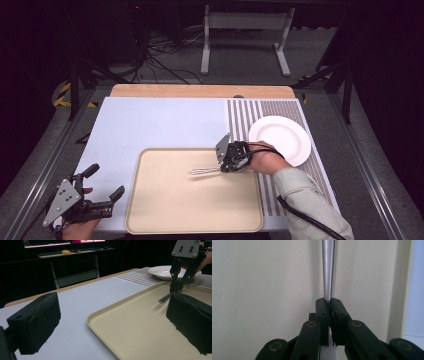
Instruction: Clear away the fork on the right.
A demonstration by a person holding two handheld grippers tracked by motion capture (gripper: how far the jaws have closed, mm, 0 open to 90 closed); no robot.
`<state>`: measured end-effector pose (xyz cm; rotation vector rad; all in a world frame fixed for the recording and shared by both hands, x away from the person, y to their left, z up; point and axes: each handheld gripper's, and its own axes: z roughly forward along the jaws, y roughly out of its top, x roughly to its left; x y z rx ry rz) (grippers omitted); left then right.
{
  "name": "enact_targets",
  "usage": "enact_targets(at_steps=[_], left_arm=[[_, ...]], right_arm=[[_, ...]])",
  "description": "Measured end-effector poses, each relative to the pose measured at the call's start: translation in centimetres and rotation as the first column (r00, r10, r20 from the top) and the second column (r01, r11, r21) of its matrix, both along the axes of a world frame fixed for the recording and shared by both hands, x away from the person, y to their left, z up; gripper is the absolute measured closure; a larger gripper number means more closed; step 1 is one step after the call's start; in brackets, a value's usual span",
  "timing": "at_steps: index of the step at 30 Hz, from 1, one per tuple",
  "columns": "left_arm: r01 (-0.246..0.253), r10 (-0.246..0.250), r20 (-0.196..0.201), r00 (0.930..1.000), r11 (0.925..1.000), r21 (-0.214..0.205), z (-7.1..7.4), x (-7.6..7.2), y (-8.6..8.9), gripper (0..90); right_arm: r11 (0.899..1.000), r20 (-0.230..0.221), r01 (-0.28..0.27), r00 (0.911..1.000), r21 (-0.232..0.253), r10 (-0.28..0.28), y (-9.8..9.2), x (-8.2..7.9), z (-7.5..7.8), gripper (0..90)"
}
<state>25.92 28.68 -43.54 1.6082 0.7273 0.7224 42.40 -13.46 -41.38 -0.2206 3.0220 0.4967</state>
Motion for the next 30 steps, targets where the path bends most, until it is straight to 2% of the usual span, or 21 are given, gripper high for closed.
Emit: enact_targets(at_steps=[15,21,22,24,26,30], left_arm=[[-0.001,0.001,0.001,1.0,1.0,-0.001,0.0,0.0,0.0,0.5],[0.0,0.0,0.002,1.0,1.0,0.001,0.0,0.0,0.0,0.5],[0.001,-0.001,0.002,1.0,1.0,0.002,0.0,0.0,0.0,0.5],[-0.001,0.001,0.0,1.0,1.0,0.0,0.0,0.0,0.0,0.5],[-0.001,0.001,0.001,1.0,1.0,-0.001,0.0,0.0,0.0,0.5],[0.002,-0.002,0.002,1.0,1.0,0.001,0.0,0.0,-0.1,0.5]], right_arm=[[1.0,-0.017,0.012,0.9998,-0.022,-0.012,0.0,0.3,-0.7,83.9],[1.0,-0.029,0.03,0.9991,-0.005,-0.03,-0.2,0.2,0.0,81.8],[0.999,-0.025,0.025,0.9994,0.022,-0.024,-0.3,0.2,0.3,84.9],[0.999,-0.021,0.029,0.9994,0.041,-0.028,-0.3,0.1,0.7,89.5],[0.998,-0.029,0.031,0.9991,0.055,-0.03,-0.3,0.1,1.0,90.0],[0.992,-0.042,0.074,0.9967,0.1,-0.07,0.2,-0.3,1.6,90.0]])
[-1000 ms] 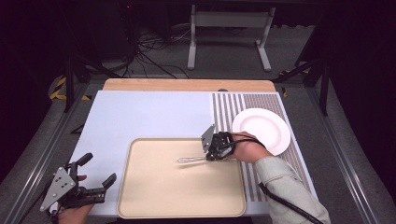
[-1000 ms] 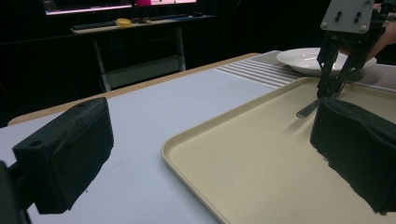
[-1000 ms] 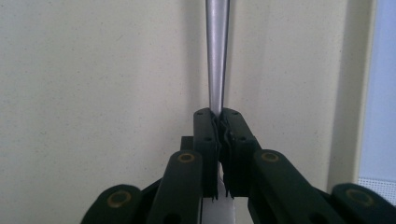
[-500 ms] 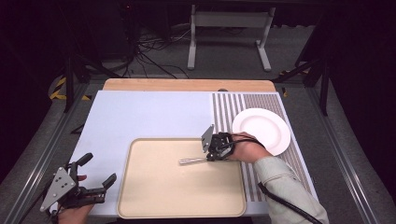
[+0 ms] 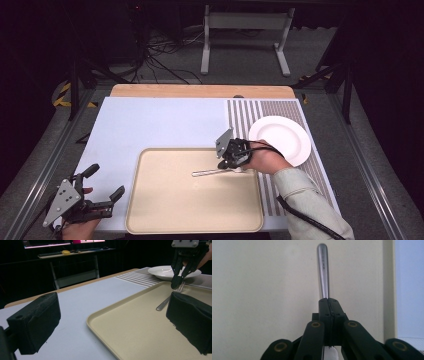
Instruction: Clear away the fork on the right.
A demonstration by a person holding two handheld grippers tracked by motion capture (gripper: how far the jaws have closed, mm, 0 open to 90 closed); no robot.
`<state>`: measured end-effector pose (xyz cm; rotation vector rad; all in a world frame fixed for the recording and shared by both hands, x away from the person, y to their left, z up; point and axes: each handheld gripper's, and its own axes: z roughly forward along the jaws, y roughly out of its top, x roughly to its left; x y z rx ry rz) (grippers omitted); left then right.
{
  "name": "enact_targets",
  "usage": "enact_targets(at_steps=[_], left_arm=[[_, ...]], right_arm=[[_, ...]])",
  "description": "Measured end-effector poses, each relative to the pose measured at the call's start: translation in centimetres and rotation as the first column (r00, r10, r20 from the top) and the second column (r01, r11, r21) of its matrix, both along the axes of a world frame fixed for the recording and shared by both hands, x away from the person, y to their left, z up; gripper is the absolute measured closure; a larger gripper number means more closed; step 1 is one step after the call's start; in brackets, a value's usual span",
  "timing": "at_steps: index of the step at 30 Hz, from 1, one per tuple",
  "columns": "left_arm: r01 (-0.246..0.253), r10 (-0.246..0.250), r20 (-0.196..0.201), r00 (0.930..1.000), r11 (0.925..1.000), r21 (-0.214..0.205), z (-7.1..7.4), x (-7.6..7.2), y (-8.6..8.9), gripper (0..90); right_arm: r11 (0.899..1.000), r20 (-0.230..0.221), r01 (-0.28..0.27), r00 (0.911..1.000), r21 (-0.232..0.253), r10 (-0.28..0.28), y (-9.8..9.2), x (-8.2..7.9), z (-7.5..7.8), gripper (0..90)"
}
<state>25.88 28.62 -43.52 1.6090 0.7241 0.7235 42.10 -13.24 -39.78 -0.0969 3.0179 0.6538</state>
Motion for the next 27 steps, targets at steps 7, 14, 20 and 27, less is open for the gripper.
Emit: enact_targets(at_steps=[7,14,20,27], left_arm=[[0.0,0.0,0.0,1.0,1.0,0.0,0.0,0.0,0.0,0.5],[-0.001,0.001,0.0,1.0,1.0,-0.001,0.0,0.0,0.0,0.5],[0.0,0.0,0.0,1.0,1.0,-0.001,0.0,0.0,0.0,0.4],[0.004,-0.004,0.0,1.0,1.0,0.003,0.0,0.0,-0.1,0.5]], right_arm=[[0.994,-0.034,0.074,0.9969,0.076,-0.071,1.5,-0.4,0.4,90.0],[0.971,-0.072,0.166,0.9852,0.173,-0.155,2.8,-0.6,0.5,90.0],[0.962,-0.084,0.194,0.98,0.19,-0.181,3.4,-0.7,0.0,90.0],[0.959,-0.091,0.224,0.9732,0.175,-0.211,3.9,-0.5,-0.9,90.0]])
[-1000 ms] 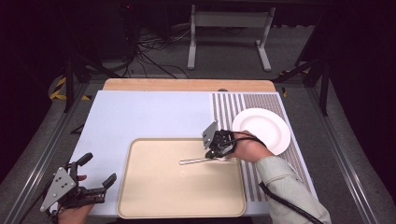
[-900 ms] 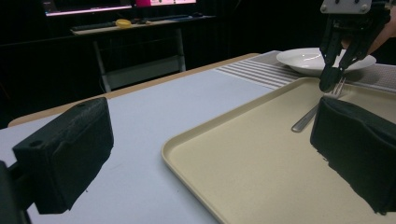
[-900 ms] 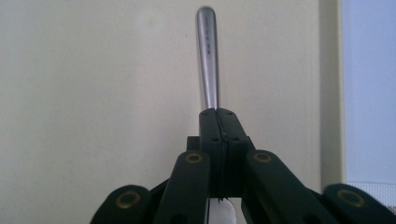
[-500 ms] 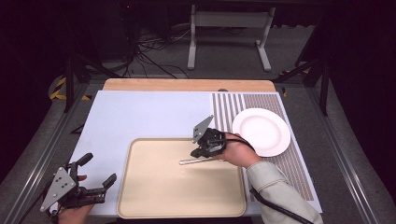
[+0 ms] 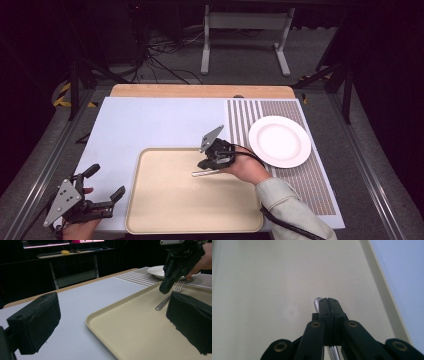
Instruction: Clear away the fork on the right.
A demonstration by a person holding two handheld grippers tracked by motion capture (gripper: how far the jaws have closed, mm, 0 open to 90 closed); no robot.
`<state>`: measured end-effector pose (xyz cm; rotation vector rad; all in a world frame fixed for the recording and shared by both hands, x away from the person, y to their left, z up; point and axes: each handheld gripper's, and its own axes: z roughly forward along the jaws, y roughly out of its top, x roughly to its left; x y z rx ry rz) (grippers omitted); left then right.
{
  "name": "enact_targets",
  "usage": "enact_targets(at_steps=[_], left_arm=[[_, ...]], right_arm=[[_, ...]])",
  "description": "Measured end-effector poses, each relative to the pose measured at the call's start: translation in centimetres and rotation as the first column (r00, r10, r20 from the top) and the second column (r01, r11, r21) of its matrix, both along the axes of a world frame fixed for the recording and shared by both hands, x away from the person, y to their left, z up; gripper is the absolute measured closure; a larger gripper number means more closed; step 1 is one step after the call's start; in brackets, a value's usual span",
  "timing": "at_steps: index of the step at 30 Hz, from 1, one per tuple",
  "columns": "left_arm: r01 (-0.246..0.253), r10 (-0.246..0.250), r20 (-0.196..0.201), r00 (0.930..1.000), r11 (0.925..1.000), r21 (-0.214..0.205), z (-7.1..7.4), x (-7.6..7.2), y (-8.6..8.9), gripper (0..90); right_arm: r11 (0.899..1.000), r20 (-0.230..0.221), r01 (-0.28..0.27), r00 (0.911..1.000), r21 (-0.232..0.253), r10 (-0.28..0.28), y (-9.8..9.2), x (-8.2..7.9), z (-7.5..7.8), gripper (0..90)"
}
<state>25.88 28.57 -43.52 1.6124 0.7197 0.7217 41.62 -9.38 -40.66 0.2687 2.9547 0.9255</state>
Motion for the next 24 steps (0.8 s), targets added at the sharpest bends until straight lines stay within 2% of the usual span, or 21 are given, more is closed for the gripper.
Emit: enact_targets(at_steps=[18,24], left_arm=[[0.005,-0.005,-0.002,1.0,1.0,-0.001,0.0,0.0,-0.1,0.5],[0.004,-0.004,0.0,1.0,1.0,0.003,-0.1,0.0,-0.1,0.5]], right_arm=[[0.996,-0.024,0.064,0.9976,-0.068,-0.066,0.3,1.0,-2.5,90.0],[0.996,-0.039,0.046,0.998,-0.076,-0.049,0.5,0.9,-2.7,90.0]])
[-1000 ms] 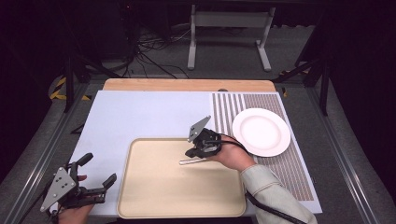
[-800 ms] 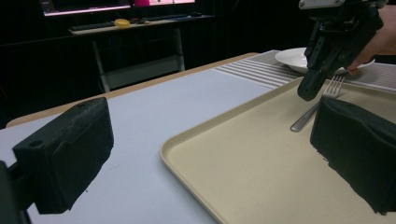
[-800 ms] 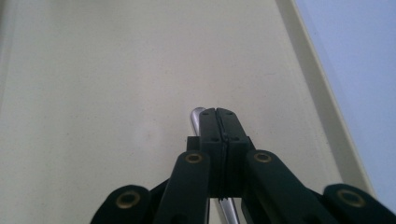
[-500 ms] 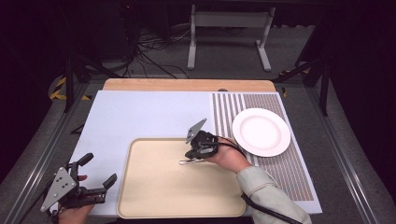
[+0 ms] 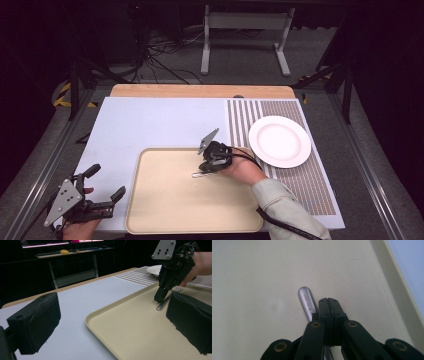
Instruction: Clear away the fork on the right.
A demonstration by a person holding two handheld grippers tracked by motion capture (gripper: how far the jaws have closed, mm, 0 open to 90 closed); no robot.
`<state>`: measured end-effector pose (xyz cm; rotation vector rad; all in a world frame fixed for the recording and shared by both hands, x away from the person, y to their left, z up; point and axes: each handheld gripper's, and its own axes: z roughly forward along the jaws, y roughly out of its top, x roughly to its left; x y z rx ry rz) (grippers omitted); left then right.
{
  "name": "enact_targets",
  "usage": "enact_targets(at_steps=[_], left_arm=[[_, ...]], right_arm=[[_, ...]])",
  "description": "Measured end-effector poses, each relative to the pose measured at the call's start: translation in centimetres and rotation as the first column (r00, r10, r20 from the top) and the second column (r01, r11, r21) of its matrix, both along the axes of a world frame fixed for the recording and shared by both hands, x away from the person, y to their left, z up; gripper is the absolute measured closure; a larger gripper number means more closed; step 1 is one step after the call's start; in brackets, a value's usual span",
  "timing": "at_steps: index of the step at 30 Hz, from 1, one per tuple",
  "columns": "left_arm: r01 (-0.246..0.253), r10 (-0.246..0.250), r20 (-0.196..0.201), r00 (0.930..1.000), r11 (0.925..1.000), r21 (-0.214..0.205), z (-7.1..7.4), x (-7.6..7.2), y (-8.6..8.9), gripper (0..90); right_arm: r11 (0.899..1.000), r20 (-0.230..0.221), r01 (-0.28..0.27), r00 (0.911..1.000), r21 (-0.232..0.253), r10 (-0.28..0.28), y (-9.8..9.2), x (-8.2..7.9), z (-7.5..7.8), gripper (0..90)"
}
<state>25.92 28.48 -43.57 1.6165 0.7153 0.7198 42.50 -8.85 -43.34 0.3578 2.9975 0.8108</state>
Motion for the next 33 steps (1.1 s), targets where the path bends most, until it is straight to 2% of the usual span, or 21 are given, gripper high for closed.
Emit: enact_targets(at_steps=[3,14,23,33], left_arm=[[0.002,-0.002,0.001,1.0,1.0,-0.002,0.0,0.0,0.0,0.5],[0.004,-0.004,-0.002,1.0,1.0,0.002,0.0,0.0,-0.1,0.7],[0.003,-0.003,-0.004,1.0,1.0,0.001,-0.1,0.0,-0.2,0.7],[0.005,-0.005,-0.006,1.0,1.0,0.006,-0.1,0.0,-0.2,0.7]], right_arm=[[1.0,-0.022,-0.017,0.9996,-0.016,0.017,0.2,-0.4,0.0,90.0],[0.994,-0.042,-0.097,0.9946,-0.051,0.095,-0.1,-2.6,0.2,90.0],[0.989,-0.065,-0.131,0.9898,-0.07,0.126,-1.1,-4.4,0.3,90.0],[0.986,-0.081,-0.139,0.988,-0.09,0.132,-2.8,-6.2,0.4,90.0]])
